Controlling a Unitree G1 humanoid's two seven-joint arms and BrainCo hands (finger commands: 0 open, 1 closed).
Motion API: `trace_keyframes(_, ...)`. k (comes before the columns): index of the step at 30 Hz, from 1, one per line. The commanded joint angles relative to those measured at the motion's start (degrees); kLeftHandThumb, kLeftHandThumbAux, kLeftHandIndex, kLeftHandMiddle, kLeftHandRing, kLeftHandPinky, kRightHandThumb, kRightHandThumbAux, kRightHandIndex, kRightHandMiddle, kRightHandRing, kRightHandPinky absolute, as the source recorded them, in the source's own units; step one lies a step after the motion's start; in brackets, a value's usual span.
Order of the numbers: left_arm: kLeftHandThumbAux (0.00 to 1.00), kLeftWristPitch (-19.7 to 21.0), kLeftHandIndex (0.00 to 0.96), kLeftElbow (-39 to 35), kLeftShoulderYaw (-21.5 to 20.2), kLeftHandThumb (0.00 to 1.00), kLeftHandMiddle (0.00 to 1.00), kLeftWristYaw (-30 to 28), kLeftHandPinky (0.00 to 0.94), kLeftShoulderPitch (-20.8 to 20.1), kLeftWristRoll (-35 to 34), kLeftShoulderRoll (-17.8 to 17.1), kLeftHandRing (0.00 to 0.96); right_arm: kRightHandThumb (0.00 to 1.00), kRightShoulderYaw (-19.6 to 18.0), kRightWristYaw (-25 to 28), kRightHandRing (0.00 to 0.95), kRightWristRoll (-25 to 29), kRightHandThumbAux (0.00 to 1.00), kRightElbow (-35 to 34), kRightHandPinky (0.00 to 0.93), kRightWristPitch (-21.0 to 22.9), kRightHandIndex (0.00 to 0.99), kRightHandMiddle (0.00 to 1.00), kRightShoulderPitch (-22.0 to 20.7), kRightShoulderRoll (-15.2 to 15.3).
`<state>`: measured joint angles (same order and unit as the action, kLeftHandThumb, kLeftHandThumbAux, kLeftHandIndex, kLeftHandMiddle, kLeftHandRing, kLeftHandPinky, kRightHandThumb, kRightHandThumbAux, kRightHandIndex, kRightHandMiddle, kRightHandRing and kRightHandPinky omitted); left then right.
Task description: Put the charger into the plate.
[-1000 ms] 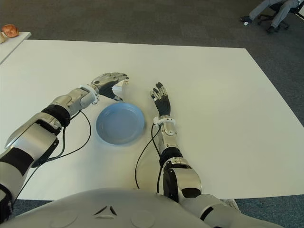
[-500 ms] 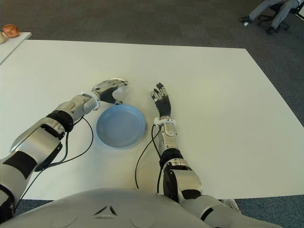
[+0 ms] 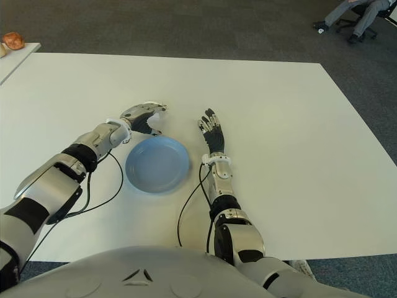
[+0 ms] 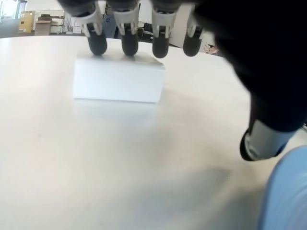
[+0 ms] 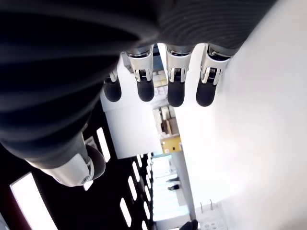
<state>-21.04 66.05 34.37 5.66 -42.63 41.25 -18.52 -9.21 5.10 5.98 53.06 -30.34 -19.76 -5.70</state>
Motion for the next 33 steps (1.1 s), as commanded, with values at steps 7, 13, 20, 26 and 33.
trace_keyframes(7, 0.603, 1.53, 0.0, 3.77, 1.29, 0.0, 0.0, -2.16, 0.069, 4.27, 0.77, -0.92, 0.01, 0.039, -0.38, -0.14, 0.09, 0.98, 0.624, 1.48, 0.136, 3.74, 0.073, 0.097, 5.25, -0.56)
trace_keyframes(13, 0.588, 1.78, 0.0, 3.82, 1.07, 0.0, 0.003, -2.87, 0.071, 4.71, 0.25, -1.12, 0.014, 0.037, -0.57, 0.25, 0.093, 1.42, 0.624, 1.06, 0.141, 4.08, 0.077, 0.1, 5.41, -0.52)
trace_keyframes(20, 0.546, 2.02, 0.0, 3.9, 0.79, 0.0, 0.001, -3.2, 0.066, 5.46, -0.34, -2.01, 0.016, 0.037, -0.65, 0.48, 0.099, 1.76, 0.627, 0.77, 0.146, 4.33, 0.082, 0.105, 5.52, -0.53)
trace_keyframes(26, 0.545, 2.27, 0.0, 4.55, 0.61, 0.0, 0.001, -3.45, 0.06, 5.68, -0.55, -3.43, 0.015, 0.036, -0.64, 0.43, 0.104, 1.84, 0.629, 0.7, 0.148, 4.36, 0.085, 0.11, 5.58, -0.49)
trace_keyframes(33, 0.554, 1.43, 0.0, 4.21, 0.31, 0.0, 0.009, -4.18, 0.069, 6.2, -1.03, -6.14, 0.024, 0.033, -0.72, 0.48, 0.109, 1.95, 0.626, 0.78, 0.149, 4.31, 0.09, 0.117, 5.58, -0.38)
